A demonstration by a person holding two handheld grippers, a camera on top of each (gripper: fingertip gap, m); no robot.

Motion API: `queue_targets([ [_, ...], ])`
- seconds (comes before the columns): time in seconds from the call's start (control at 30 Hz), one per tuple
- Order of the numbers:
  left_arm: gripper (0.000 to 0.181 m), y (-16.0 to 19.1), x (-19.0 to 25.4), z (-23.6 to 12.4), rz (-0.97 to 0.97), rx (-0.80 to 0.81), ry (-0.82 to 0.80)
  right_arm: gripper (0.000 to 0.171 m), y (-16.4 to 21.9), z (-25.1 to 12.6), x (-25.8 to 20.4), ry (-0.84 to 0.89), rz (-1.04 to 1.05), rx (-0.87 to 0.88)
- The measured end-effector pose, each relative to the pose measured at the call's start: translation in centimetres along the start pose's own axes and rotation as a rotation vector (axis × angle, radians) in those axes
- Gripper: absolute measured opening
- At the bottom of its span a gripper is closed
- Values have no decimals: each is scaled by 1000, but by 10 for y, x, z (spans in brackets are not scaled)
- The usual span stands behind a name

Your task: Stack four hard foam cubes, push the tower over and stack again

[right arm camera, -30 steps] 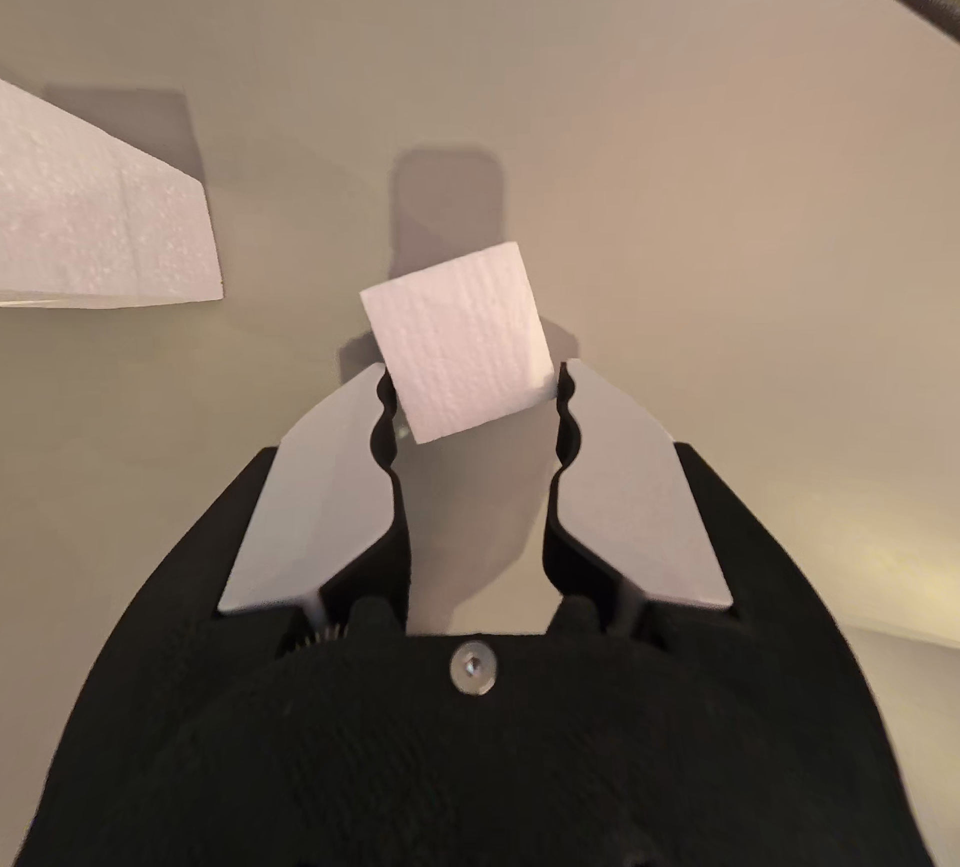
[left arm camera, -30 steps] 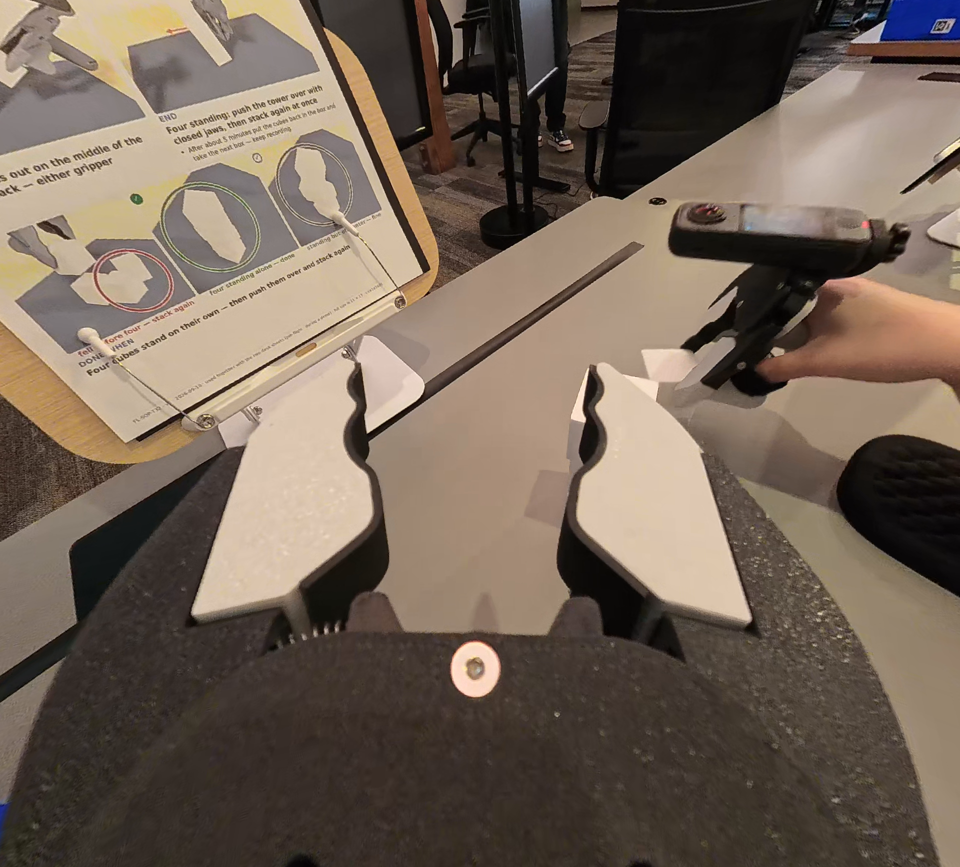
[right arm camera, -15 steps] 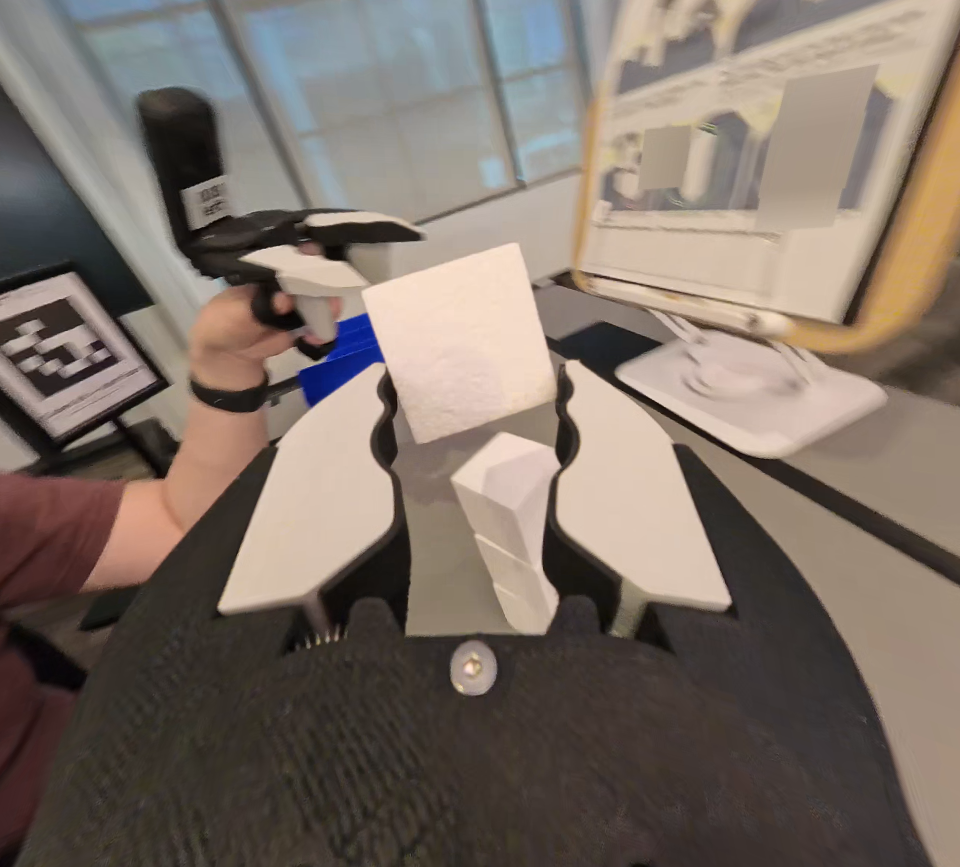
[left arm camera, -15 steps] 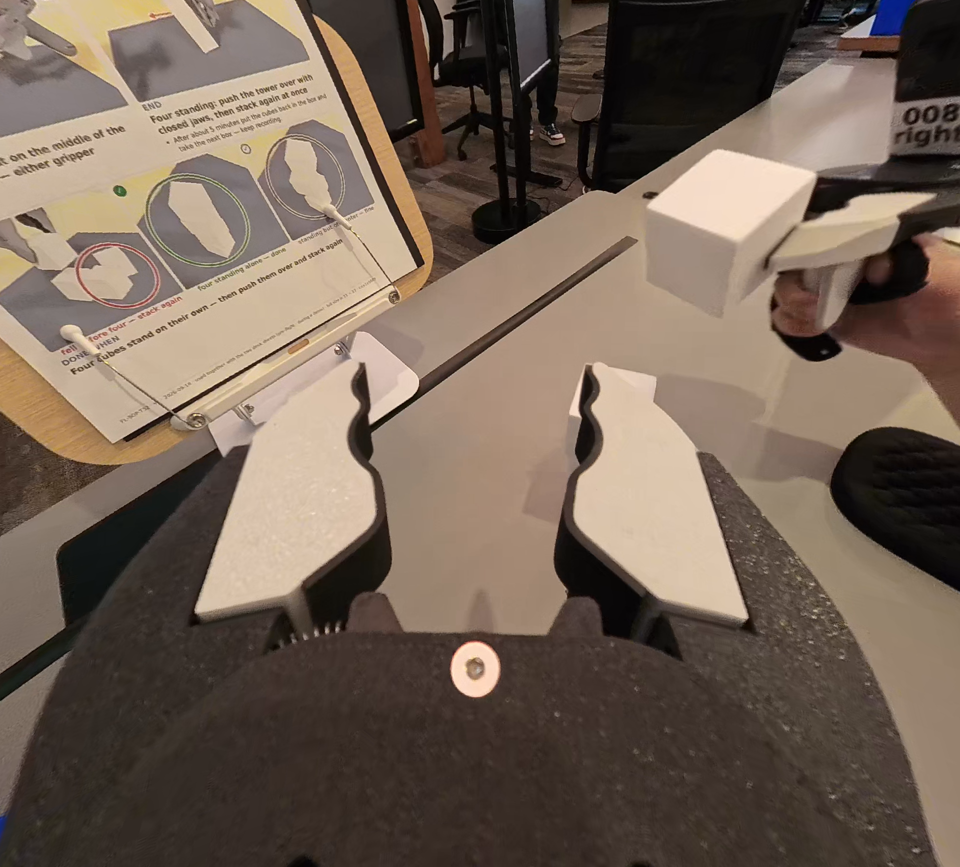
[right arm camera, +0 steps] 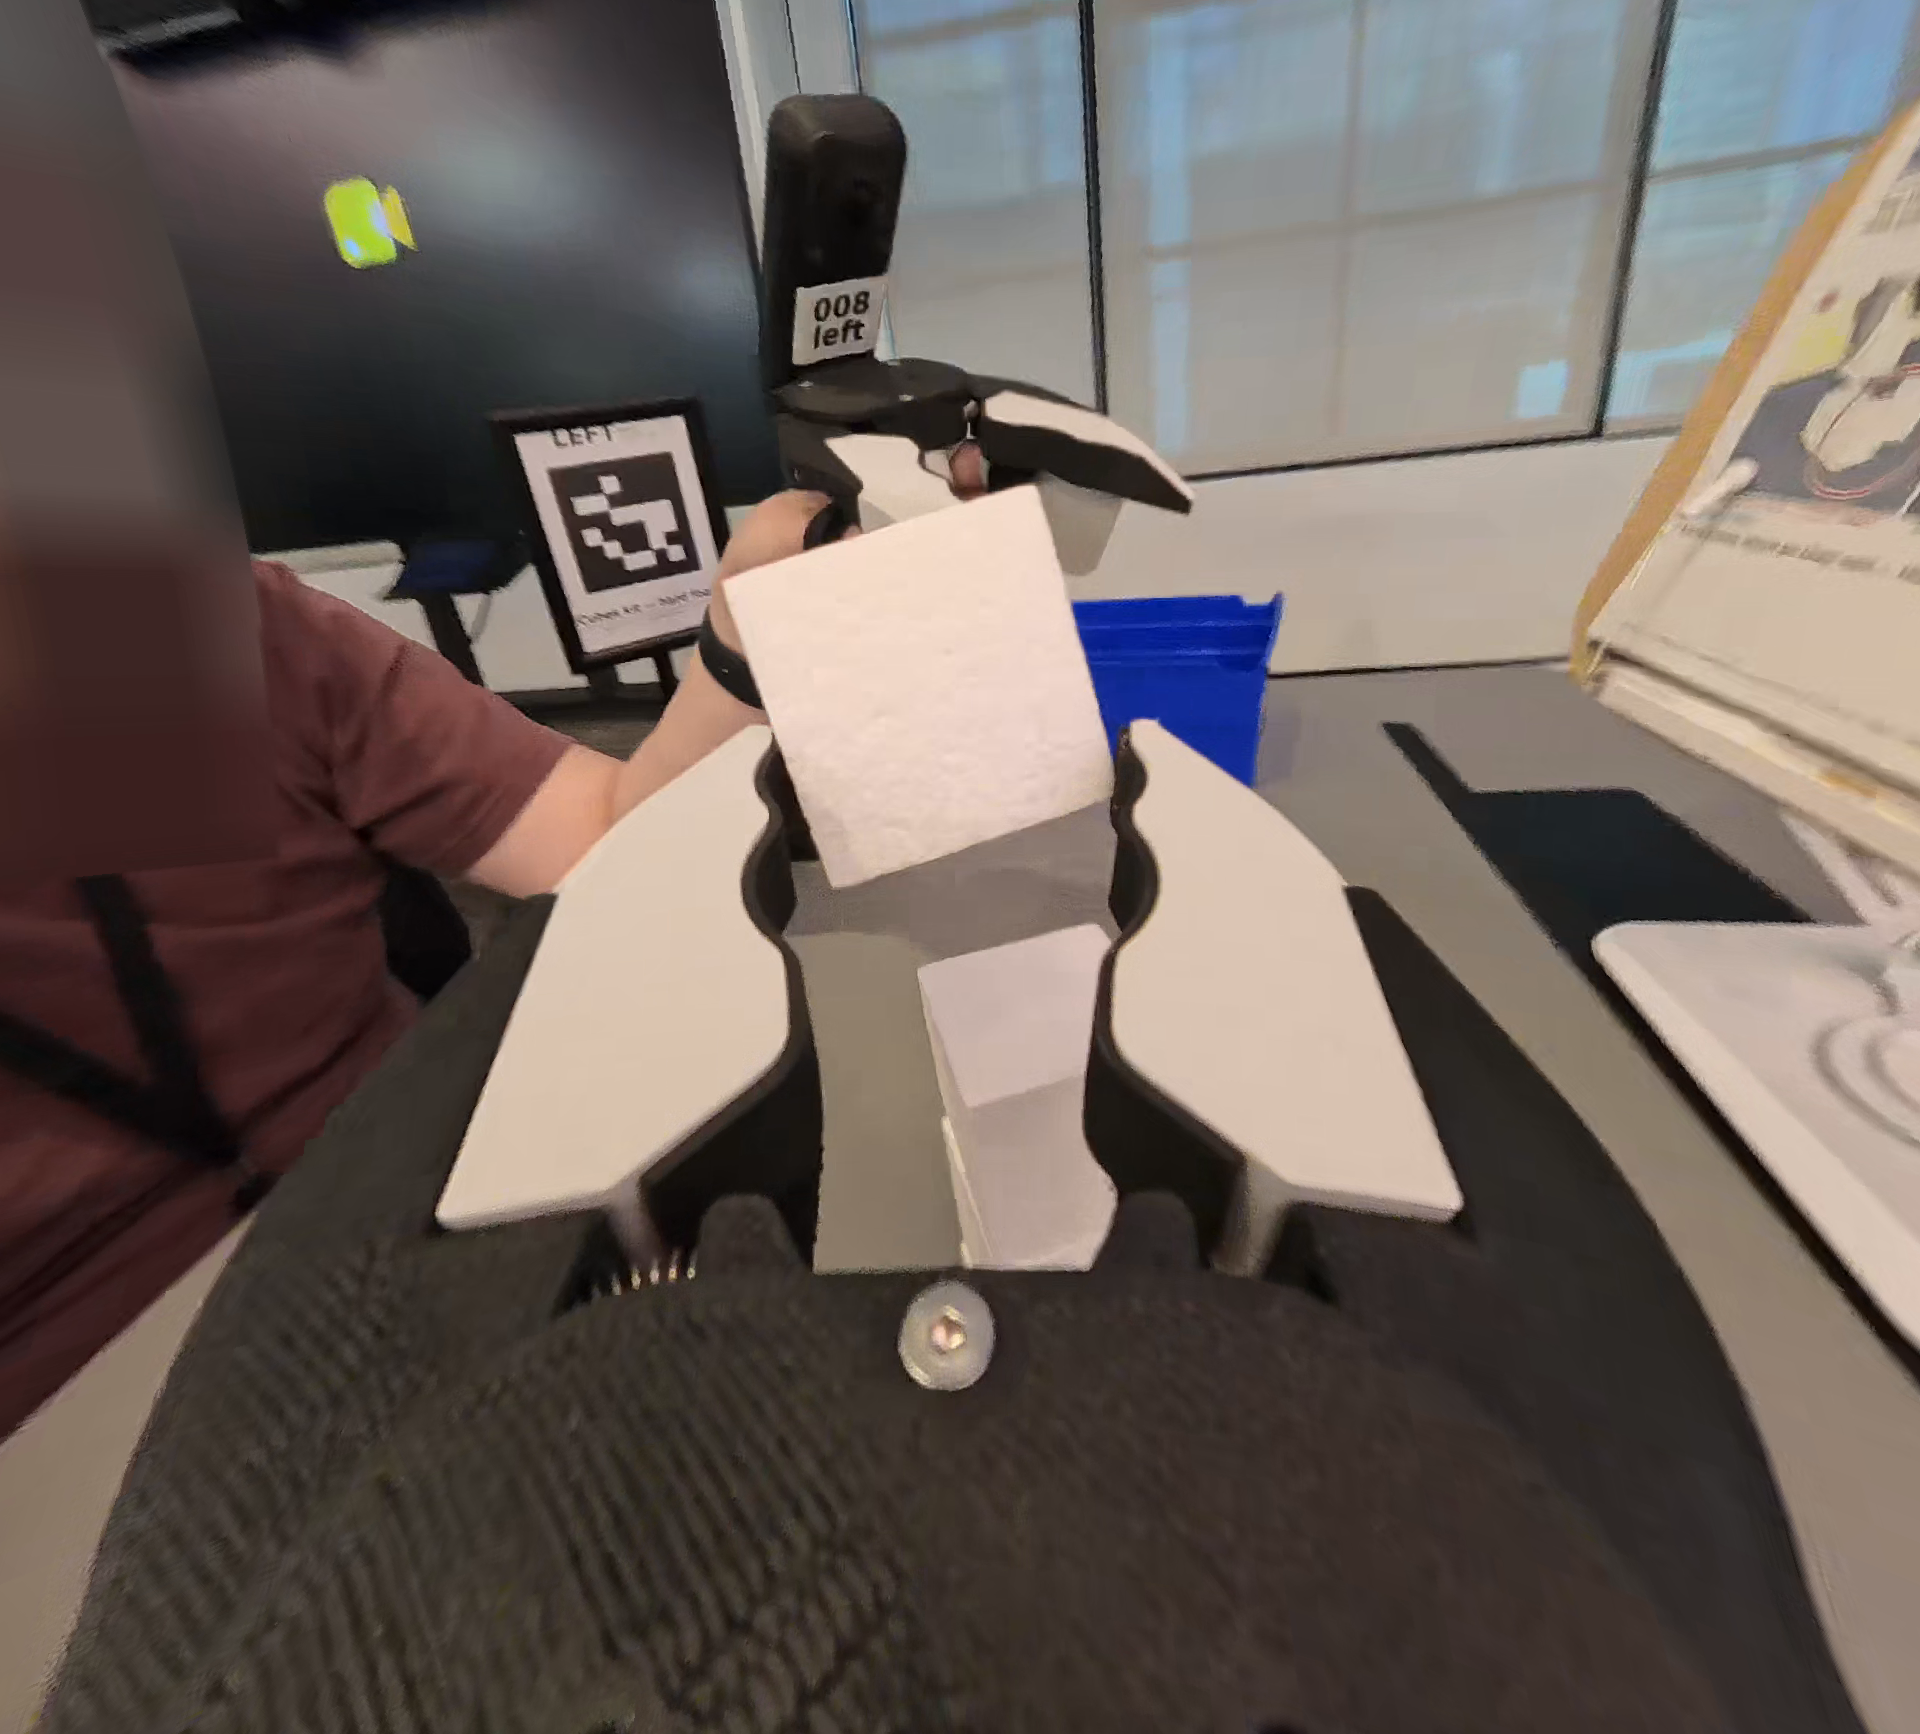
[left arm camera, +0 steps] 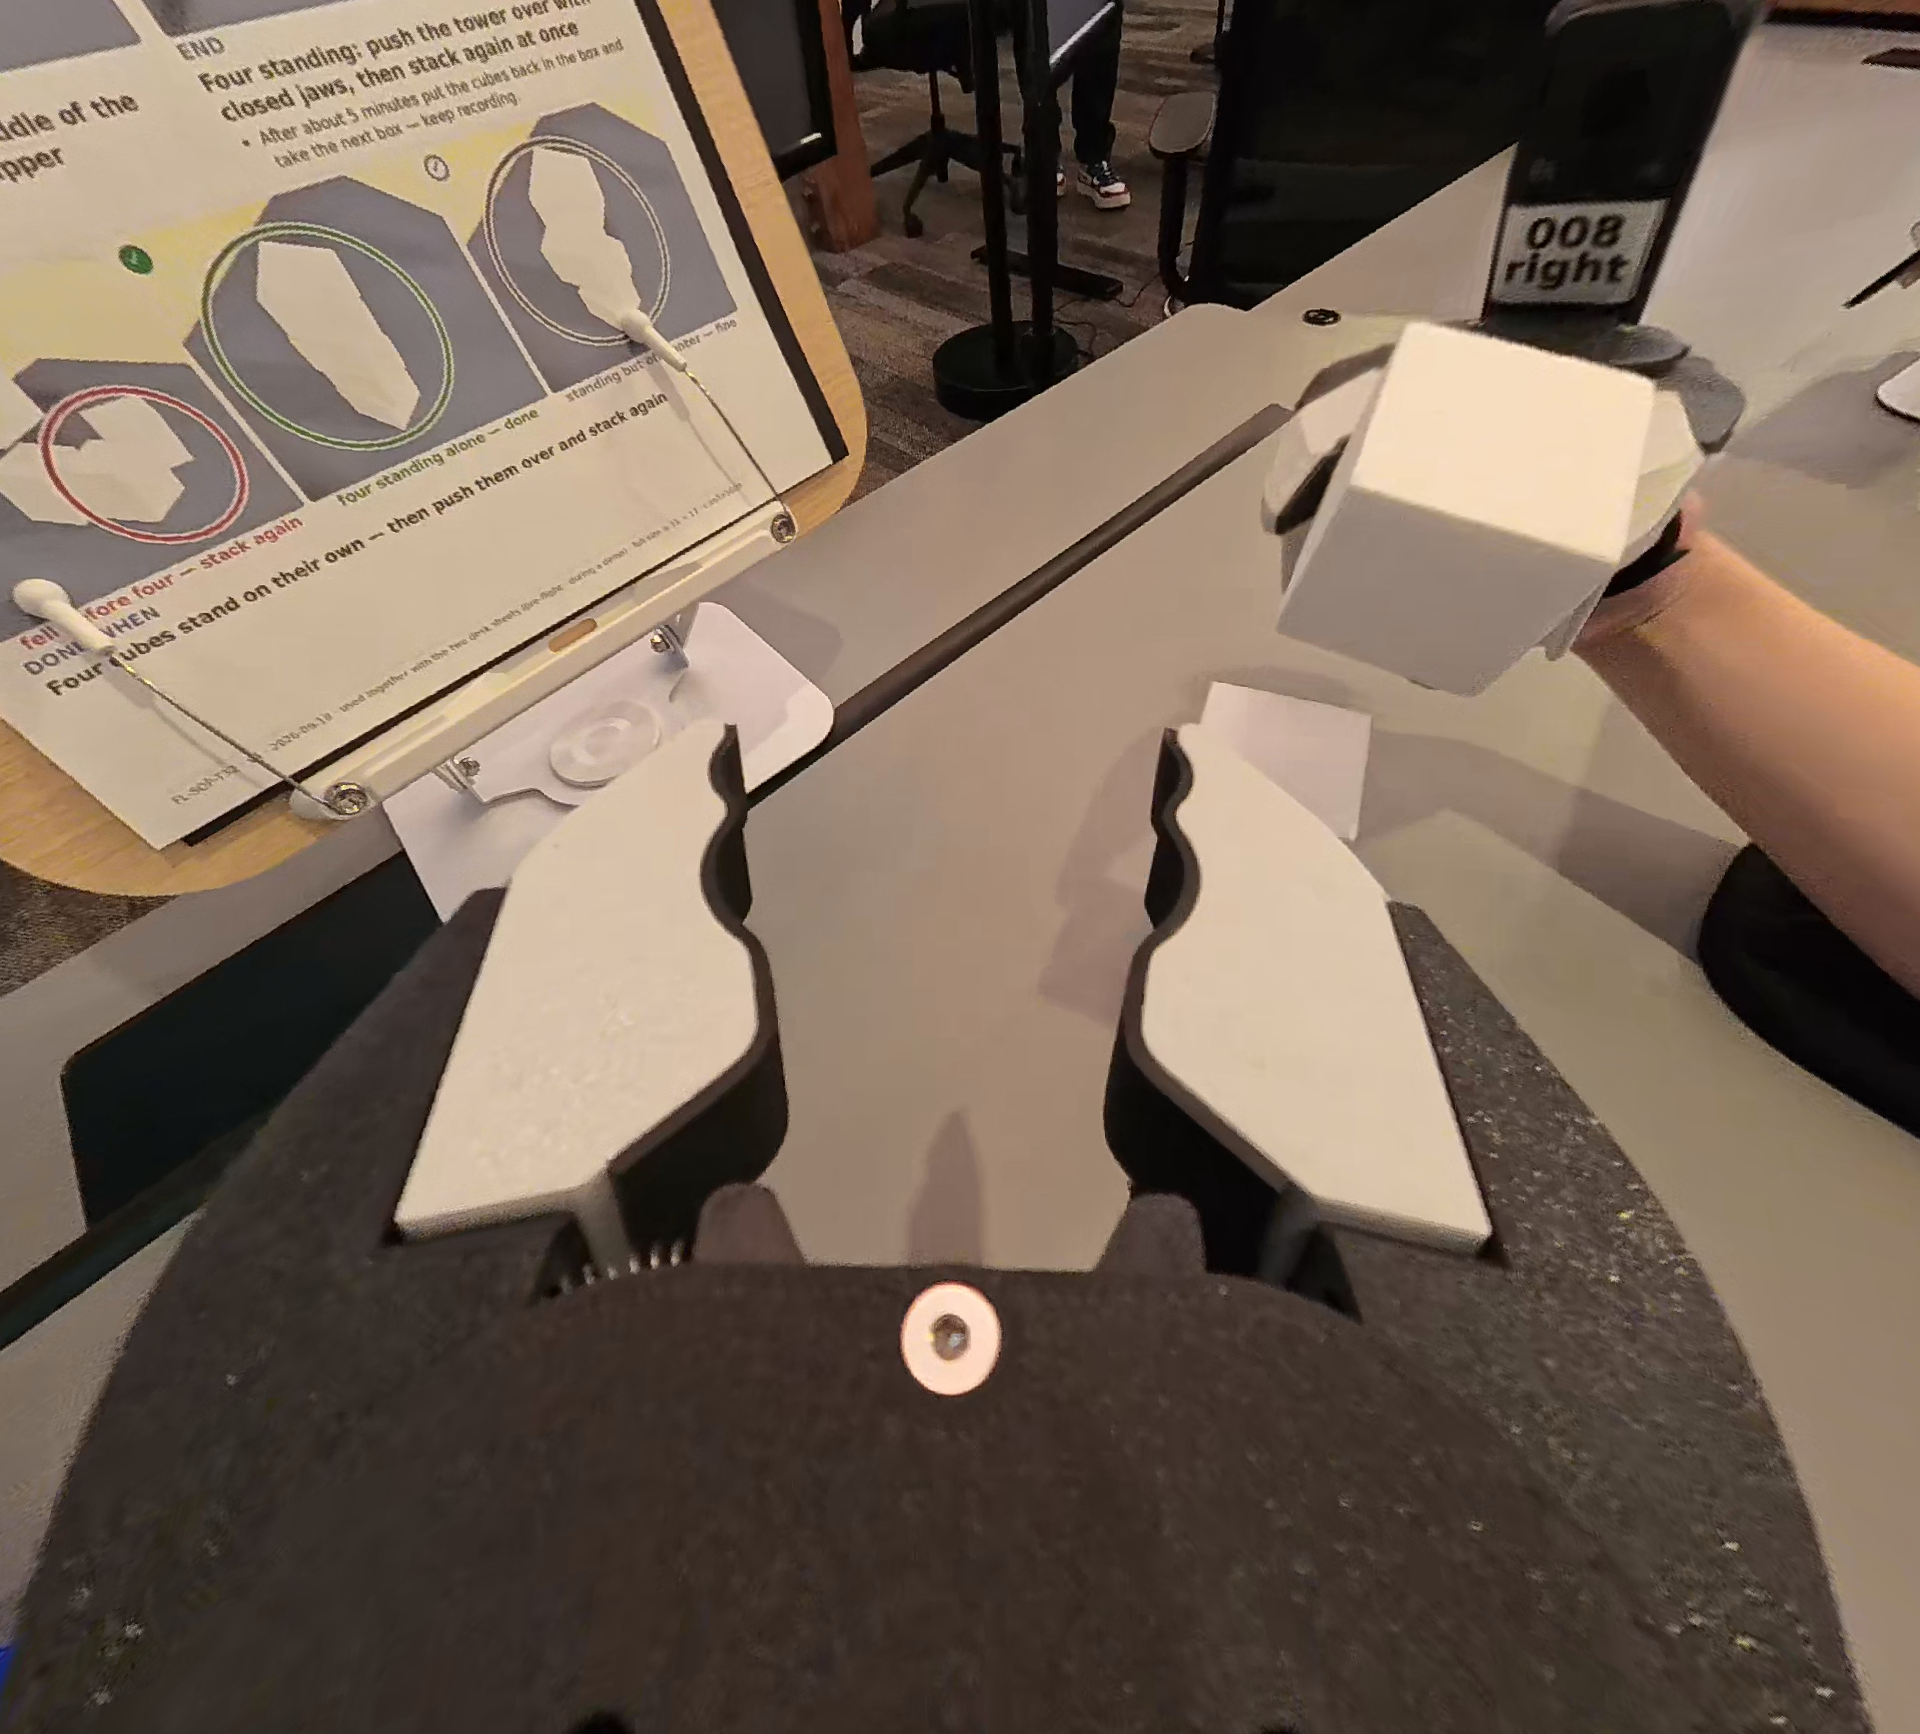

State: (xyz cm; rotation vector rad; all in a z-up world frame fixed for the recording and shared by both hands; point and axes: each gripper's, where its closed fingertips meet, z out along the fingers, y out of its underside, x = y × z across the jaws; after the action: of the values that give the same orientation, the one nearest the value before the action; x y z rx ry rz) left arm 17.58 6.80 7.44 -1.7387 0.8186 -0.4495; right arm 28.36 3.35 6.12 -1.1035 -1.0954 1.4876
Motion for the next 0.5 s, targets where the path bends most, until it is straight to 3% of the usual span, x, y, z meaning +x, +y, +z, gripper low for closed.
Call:
queue_targets([
  [0.27,75,7,-5,9,-4,-31,0,60,28,15,3,-41,36,-56],
  [0.5,76,15,-6,15,-4,-69,-6,60,38,6,17,-22,67,-13],
])
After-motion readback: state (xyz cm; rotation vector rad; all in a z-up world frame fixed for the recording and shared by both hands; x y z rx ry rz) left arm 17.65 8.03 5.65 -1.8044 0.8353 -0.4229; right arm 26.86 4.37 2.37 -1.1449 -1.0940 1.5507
